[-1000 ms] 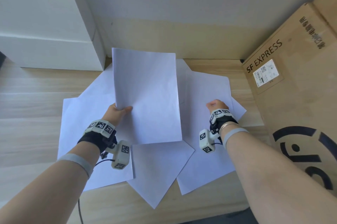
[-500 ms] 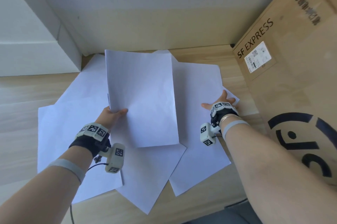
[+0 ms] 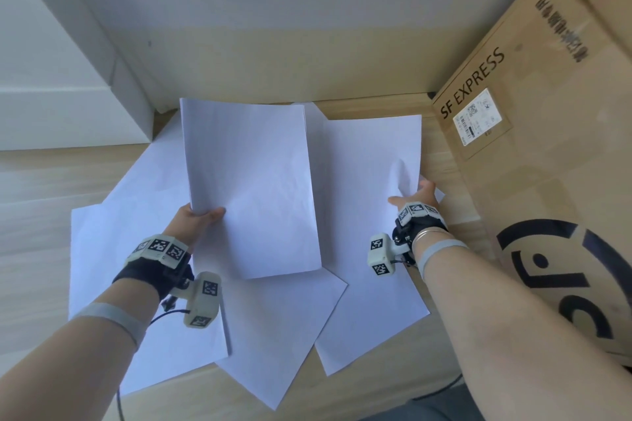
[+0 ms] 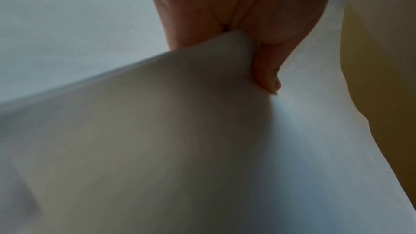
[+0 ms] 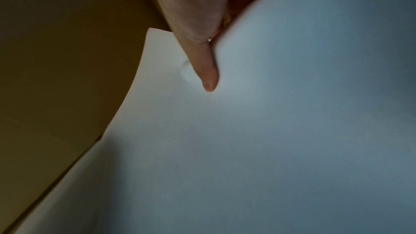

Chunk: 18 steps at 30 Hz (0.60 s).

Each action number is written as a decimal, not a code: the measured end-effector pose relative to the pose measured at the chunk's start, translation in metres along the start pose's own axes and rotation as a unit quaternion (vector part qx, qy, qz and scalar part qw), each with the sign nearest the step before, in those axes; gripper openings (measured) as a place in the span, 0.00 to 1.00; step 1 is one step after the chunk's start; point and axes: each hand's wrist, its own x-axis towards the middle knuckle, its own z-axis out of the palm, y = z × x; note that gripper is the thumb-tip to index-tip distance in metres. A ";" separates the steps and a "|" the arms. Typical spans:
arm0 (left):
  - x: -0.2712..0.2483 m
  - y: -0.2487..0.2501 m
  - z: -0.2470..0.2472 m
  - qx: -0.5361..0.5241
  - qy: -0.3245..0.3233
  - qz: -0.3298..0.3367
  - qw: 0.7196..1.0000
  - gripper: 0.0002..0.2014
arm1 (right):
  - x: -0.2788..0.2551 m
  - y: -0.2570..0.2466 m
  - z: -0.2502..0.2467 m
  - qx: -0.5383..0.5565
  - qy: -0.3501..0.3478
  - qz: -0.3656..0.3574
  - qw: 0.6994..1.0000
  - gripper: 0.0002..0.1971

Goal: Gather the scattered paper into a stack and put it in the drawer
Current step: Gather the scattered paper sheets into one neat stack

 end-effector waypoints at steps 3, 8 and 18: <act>-0.002 0.001 -0.006 -0.001 0.008 -0.001 1.000 0.12 | -0.002 -0.002 -0.010 0.001 -0.014 -0.016 1.000 0.35; -0.007 0.000 -0.019 0.008 0.026 -0.007 1.000 0.19 | -0.011 -0.007 -0.022 -0.031 -0.048 -0.068 0.996 0.34; -0.019 -0.012 -0.050 -0.027 0.041 -0.015 0.999 0.22 | -0.027 -0.006 -0.015 -0.039 -0.091 -0.171 0.980 0.19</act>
